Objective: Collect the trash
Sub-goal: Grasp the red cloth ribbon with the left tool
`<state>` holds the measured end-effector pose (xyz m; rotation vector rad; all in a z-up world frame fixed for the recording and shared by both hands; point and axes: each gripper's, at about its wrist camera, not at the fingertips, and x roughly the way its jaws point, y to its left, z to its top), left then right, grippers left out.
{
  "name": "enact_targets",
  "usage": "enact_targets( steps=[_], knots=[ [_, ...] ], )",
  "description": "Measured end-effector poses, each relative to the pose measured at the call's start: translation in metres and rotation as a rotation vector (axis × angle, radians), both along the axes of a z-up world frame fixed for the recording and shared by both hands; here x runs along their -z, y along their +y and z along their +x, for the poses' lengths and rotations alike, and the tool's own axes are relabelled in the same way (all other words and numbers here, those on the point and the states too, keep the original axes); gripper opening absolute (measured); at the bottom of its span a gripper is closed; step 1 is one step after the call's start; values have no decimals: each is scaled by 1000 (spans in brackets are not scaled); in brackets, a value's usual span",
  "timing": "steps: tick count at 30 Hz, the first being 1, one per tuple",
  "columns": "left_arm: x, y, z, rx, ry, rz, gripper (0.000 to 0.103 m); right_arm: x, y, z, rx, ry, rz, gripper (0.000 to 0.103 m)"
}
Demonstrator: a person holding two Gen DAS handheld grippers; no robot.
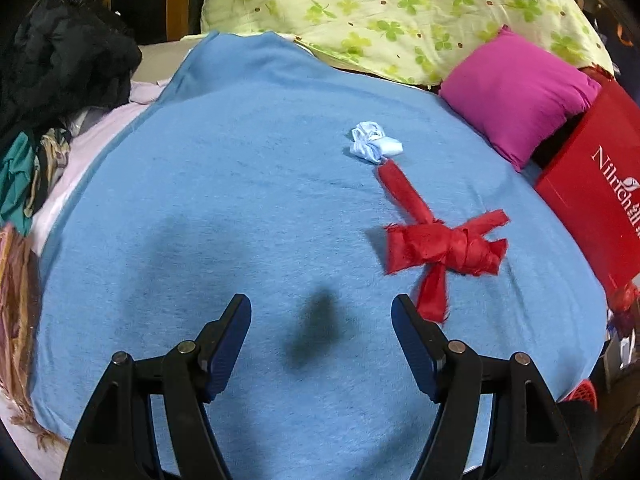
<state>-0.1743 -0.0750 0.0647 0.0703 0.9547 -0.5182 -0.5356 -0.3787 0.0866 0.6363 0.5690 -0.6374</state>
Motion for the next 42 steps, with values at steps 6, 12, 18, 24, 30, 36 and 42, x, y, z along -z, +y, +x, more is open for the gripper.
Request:
enact_targets(
  steps=[6, 12, 18, 24, 30, 36, 42],
  knots=[
    [-16, -50, -8, 106, 11, -33, 78, -1, 12, 52, -119, -25, -4, 80],
    [-16, -120, -1, 230, -46, 54, 81, 10, 15, 67, -163, -27, 19, 80],
    [21, -144, 21, 267, -19, 175, 86, 20, -3, 64, -118, -36, 66, 80],
    [38, -142, 24, 268, 27, 112, 82, 25, -5, 82, -141, -16, 80, 80],
    [32, -121, 27, 277, 35, 37, 47, 18, 3, 98, -169, 2, 56, 80],
    [7, -68, 34, 151, -74, -32, 46, 11, 19, 130, -225, 43, 16, 80],
    [-3, -4, 65, -129, -159, -36, 46, 9, 46, 201, -345, 88, -15, 80]
  ],
)
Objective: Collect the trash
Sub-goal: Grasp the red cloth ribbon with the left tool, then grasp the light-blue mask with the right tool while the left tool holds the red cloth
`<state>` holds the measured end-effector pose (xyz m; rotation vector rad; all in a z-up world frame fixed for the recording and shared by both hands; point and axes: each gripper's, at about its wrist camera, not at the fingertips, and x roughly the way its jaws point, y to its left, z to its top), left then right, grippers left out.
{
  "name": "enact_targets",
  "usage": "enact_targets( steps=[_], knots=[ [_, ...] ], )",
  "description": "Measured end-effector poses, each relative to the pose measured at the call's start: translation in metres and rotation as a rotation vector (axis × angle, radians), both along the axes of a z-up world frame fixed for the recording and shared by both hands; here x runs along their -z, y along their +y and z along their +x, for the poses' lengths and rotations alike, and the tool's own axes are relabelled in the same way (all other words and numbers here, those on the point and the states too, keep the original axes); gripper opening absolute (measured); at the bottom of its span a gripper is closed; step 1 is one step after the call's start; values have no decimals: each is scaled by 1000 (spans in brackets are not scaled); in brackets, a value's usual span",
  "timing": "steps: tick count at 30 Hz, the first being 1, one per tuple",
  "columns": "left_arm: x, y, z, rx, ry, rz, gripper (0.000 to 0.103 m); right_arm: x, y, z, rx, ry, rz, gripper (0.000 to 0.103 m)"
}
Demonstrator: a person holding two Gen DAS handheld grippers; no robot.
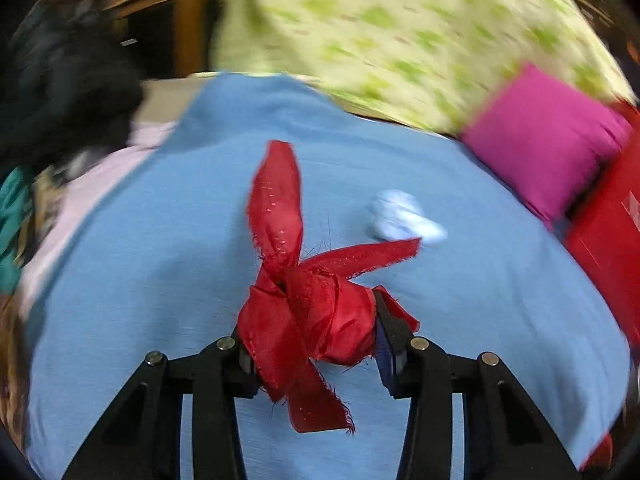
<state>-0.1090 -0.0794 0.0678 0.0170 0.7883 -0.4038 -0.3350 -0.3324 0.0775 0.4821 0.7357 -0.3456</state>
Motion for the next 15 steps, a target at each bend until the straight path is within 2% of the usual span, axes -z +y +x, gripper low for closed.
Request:
enact_targets(
  steps=[2, 5, 10, 13, 15],
  knots=[
    [3, 17, 10, -79, 5, 10, 46, 2, 9, 32, -49, 14, 2, 80],
    [10, 22, 18, -129, 26, 6, 46, 8, 22, 84, -116, 33, 4, 80],
    [11, 21, 18, -119, 46, 2, 46, 22, 39, 173, -200, 94, 8, 80],
    [11, 25, 21, -117, 60, -14, 46, 24, 46, 223, -228, 77, 41, 80],
    [12, 24, 24, -117, 67, -24, 46, 24, 51, 248, -227, 85, 20, 80]
  ],
)
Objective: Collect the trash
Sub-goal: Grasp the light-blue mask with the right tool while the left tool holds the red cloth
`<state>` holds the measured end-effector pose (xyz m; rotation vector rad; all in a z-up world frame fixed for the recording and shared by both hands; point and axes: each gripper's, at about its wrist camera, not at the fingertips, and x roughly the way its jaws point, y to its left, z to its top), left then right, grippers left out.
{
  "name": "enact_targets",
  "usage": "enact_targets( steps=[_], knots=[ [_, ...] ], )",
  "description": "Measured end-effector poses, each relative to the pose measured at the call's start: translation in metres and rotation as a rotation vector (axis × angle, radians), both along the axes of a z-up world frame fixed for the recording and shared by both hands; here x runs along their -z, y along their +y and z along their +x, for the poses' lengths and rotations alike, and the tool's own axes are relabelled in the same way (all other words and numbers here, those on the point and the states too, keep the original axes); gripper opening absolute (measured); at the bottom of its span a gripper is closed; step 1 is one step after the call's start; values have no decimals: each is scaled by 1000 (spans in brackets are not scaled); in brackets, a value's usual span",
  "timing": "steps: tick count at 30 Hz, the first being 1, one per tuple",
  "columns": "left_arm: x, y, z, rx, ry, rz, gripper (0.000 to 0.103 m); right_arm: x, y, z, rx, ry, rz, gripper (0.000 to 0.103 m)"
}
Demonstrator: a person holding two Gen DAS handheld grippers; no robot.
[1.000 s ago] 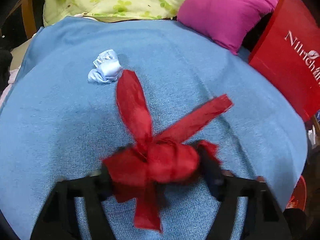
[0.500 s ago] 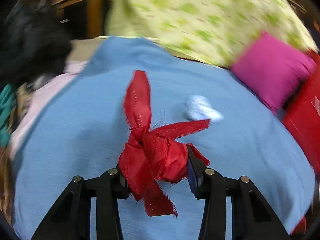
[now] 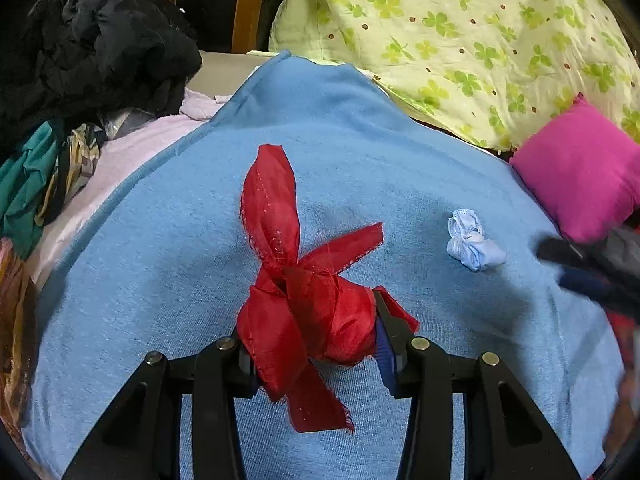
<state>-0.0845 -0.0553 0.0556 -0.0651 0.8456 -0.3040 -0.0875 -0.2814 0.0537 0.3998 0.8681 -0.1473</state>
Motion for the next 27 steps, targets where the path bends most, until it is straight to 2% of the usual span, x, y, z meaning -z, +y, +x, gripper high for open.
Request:
enact_targets(
  steps=[3, 5, 7, 9, 11, 13, 16, 20, 27],
  knots=[
    [1, 0, 4, 0, 12, -17, 46, 7, 9, 41, 6, 33, -58, 79],
    [1, 1, 7, -6, 17, -26, 46, 14, 12, 56, 17, 62, -89, 70],
    [0, 3, 8, -14, 18, -38, 46, 29, 13, 71, 31, 108, -117, 42],
    [-2, 6, 9, -25, 10, -41, 46, 44, 12, 82, 25, 158, -115, 38],
    [-2, 9, 11, -35, 10, -47, 46, 51, 14, 81, 15, 153, -128, 38],
    [-2, 12, 12, -48, 11, -50, 46, 48, 16, 75, -3, 142, -136, 23],
    [-3, 12, 13, -51, 9, -50, 46, 39, 20, 57, -23, 137, -189, 23],
    [-4, 11, 10, -52, 1, -39, 46, 25, 18, 22, -11, 108, -206, 23],
    [-6, 8, 3, -45, -21, -17, 46, 16, 15, -40, 10, 117, -229, 23]
  ],
)
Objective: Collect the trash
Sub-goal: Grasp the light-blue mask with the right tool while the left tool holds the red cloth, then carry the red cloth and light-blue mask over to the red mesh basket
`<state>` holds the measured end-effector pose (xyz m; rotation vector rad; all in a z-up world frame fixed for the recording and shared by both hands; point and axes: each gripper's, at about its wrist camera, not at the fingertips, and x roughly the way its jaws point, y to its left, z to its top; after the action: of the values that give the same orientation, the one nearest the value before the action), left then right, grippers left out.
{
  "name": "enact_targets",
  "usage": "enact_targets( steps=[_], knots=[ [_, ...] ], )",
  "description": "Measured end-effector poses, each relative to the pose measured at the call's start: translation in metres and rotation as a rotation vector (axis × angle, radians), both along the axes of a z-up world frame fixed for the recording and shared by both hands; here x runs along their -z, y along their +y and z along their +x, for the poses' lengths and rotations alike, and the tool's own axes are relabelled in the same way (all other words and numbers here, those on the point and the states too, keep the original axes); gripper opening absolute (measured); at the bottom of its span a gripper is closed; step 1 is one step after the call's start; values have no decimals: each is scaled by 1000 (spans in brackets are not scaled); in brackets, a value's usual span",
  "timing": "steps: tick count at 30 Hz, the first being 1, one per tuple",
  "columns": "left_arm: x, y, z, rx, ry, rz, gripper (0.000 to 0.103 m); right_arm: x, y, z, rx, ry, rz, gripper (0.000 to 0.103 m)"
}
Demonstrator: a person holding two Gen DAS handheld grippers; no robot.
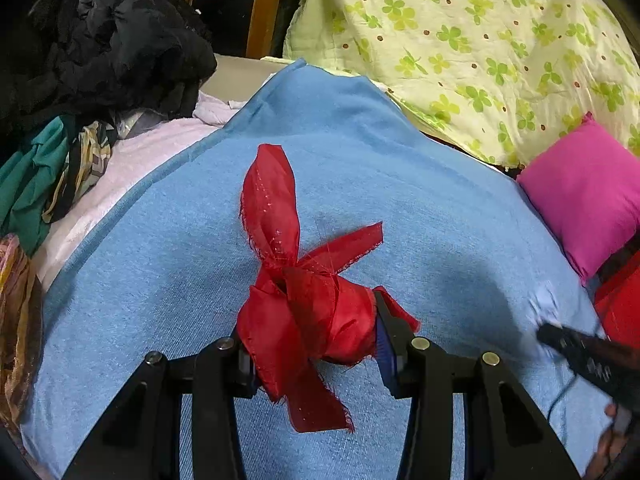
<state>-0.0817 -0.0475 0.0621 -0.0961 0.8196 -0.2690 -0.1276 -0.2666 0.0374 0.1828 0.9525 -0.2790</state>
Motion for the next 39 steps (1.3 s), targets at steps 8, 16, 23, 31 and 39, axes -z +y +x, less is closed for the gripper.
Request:
enact_targets(
  steps=[8, 16, 23, 31, 39],
  knots=[
    [1, -6, -5, 15, -13, 26, 46, -1, -8, -53, 46, -20, 24, 23],
    [3, -13, -10, 24, -26, 60, 46, 3, -15, -96, 84, -40, 58, 23],
    [3, -21, -19, 51, -49, 86, 46, 1, -24, -126, 125, -68, 84, 23],
    [3, -32, -37, 97, -108, 141, 46, -5, -31, -162, 168, -137, 153, 23],
    [5, -37, -74, 139, -86, 199, 46, -11, -36, -206, 191, -217, 218, 23]
  ],
)
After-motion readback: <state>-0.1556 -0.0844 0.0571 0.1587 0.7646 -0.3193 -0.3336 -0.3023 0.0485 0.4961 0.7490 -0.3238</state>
